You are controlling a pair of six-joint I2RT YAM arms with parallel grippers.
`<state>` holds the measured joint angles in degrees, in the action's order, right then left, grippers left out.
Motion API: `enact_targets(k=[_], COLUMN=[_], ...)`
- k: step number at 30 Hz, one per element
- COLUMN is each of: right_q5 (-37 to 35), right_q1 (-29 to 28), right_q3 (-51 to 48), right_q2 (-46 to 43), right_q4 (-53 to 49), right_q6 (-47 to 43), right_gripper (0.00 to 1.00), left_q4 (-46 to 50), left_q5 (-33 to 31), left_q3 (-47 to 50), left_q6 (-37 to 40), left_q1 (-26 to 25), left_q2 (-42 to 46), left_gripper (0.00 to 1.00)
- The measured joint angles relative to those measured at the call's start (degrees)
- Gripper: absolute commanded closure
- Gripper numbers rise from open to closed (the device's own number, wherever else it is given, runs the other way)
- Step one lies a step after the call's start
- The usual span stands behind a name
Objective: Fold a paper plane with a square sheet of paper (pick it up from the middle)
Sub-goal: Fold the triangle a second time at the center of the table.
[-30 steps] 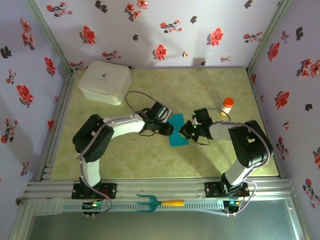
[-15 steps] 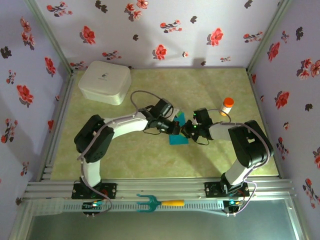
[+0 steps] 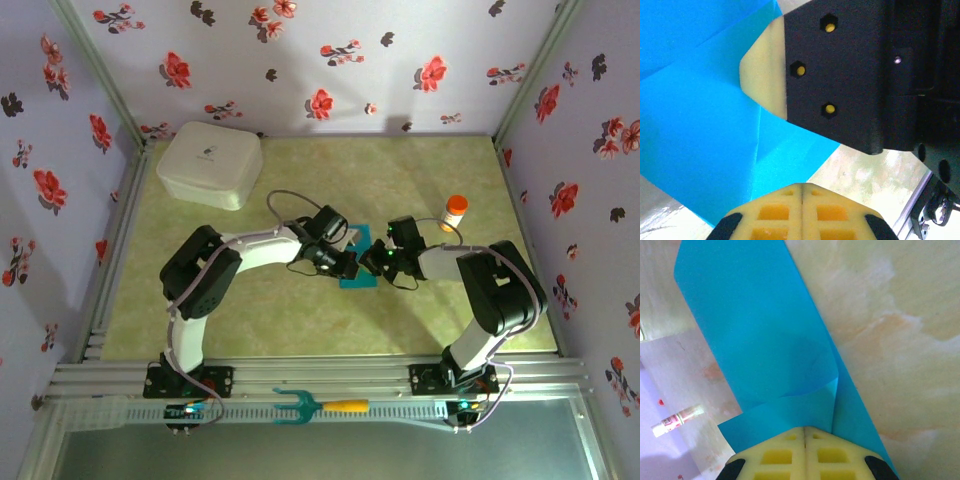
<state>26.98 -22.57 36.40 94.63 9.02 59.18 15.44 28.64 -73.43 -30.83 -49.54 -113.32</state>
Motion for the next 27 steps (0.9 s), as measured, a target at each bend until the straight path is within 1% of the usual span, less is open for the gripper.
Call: enact_targets(k=[15,27], right_q5=[0.0,0.0], right_q1=[0.0,0.0], right_q3=[-0.2,-0.2], right_q2=[-0.1,-0.1], right_q4=[0.2,0.2], right_q6=[0.0,0.0], right_gripper=[1.0,1.0], left_q4=[-0.2,-0.2], left_q5=[0.1,-0.1], left_q3=[0.0,0.2], left_q6=[-0.2,-0.1], left_q1=[0.1,0.5], left_q2=[-2.7,-2.7], left_gripper=[1.0,1.0])
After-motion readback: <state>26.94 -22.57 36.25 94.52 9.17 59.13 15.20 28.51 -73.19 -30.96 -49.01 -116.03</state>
